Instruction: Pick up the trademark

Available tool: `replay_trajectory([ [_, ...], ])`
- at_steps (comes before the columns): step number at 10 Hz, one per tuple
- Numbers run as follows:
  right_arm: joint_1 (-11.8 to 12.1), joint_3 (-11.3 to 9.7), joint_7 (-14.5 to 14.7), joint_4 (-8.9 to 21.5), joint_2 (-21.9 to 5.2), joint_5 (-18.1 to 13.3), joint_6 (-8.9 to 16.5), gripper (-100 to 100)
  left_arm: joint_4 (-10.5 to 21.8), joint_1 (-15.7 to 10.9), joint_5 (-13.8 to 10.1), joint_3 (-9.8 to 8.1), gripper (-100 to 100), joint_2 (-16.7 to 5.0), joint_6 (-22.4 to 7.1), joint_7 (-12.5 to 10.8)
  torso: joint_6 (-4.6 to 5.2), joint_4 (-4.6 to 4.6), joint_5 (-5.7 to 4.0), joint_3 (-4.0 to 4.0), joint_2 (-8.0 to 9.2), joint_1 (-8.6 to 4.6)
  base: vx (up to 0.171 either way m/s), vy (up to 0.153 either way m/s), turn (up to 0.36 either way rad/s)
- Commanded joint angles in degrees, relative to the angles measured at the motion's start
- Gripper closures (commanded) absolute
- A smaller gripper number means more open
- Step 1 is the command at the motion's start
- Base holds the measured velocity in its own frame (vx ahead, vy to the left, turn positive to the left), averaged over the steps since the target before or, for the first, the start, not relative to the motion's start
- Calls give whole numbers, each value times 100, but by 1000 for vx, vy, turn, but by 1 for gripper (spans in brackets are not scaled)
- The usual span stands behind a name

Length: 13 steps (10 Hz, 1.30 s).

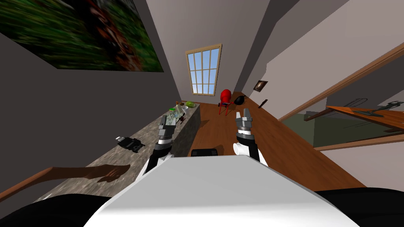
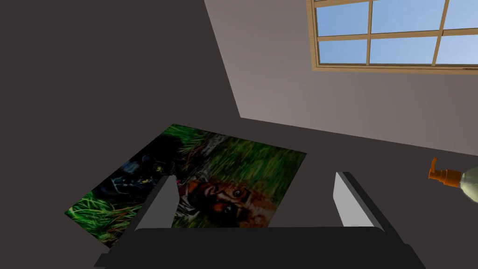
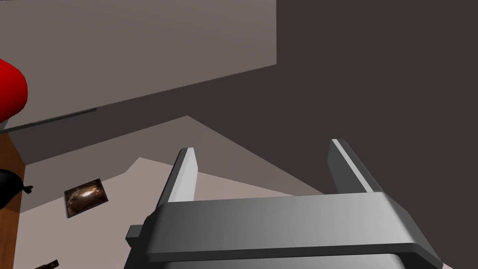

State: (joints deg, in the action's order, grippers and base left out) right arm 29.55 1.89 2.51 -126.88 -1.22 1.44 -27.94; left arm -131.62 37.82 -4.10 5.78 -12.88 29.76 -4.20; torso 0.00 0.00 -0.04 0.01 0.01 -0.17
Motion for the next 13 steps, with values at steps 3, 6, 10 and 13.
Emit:
replay_trajectory([
  [3,0,0,0,0,0,0,0,0,119,386,-204,207,-100,-557,62,44,0,-1,1,-2,-3,2,11,-43,-8],
  [6,0,0,0,0,0,0,0,0,201,575,-314,304,-100,-904,103,64,0,-1,0,-1,-1,-1,3,-45,-3],
  [10,0,0,0,0,0,0,0,0,388,970,-555,501,-100,-1513,201,110,0,-1,1,-3,-4,2,12,-37,-5],
  [13,0,0,0,0,0,0,0,0,603,1378,-822,692,-100,-2028,321,165,0,-1,1,-3,-6,5,18,-36,-7],
])
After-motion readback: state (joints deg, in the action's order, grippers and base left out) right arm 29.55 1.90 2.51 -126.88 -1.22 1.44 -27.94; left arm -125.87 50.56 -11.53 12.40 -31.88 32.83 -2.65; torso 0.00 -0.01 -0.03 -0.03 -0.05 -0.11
